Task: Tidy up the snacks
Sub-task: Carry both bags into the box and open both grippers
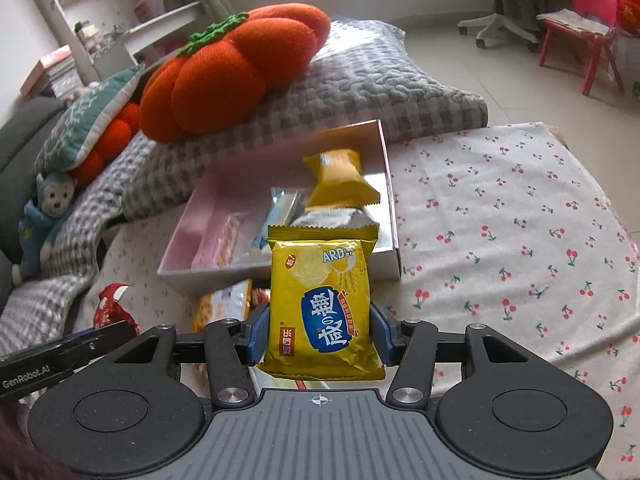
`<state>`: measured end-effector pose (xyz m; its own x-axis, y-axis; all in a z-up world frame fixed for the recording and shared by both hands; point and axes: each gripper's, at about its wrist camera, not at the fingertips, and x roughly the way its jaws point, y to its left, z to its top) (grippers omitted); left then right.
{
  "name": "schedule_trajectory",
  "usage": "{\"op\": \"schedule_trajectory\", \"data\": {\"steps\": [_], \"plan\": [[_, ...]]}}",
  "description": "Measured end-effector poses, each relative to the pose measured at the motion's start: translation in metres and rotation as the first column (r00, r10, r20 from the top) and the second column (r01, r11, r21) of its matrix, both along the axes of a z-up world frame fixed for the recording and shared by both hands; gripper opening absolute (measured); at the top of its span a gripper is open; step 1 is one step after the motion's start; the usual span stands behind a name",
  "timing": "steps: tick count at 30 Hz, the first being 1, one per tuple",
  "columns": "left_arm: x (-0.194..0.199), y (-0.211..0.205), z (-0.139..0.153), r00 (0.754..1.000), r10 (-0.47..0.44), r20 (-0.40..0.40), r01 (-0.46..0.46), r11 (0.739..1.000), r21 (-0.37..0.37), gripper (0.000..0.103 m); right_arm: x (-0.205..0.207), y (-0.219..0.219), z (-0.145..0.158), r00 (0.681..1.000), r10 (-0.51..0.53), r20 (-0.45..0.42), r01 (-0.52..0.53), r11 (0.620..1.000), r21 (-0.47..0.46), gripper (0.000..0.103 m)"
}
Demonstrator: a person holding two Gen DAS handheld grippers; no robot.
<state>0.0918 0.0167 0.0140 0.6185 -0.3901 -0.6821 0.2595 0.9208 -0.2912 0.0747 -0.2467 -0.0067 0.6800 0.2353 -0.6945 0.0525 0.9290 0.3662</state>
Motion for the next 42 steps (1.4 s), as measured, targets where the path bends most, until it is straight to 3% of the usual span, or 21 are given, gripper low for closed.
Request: {"op": "schedule_trajectory", "data": {"steps": [8,16,27,36,42], "plan": [[0.027,-0.010,-0.001,0.998,0.056,-0.009,-0.057,0.997,-0.060,0.023,0.017,0.003,0.005,0.998,-0.050,0.031,0.049,0.999,0.008,0.051],[0.066,-0.032,-0.001,1.000,0.026,0.013,-0.025,0.997,-0.070,0.023,0.045,0.003,0.004,0.996,-0.054,0.068,0.050,0.997,0.061,0.051],[0.100,-0.039,-0.036,1.000,0.006,-0.029,-0.009,0.997,-0.077,0.023,0.103,0.017,-0.011,0.998,-0.014,0.069,0.015,1.000,-0.022,0.051],[0.107,-0.036,-0.050,0.998,0.048,-0.049,-0.048,0.999,-0.004,0.024,0.139,0.028,-0.026,0.999,0.021,0.045,-0.019,0.999,-0.035,0.051],[0.106,-0.027,-0.050,0.997,0.069,-0.039,-0.070,0.997,-0.012,0.024,0.148,0.031,-0.026,0.999,0.023,0.047,-0.021,0.999,-0.046,0.051]]}}
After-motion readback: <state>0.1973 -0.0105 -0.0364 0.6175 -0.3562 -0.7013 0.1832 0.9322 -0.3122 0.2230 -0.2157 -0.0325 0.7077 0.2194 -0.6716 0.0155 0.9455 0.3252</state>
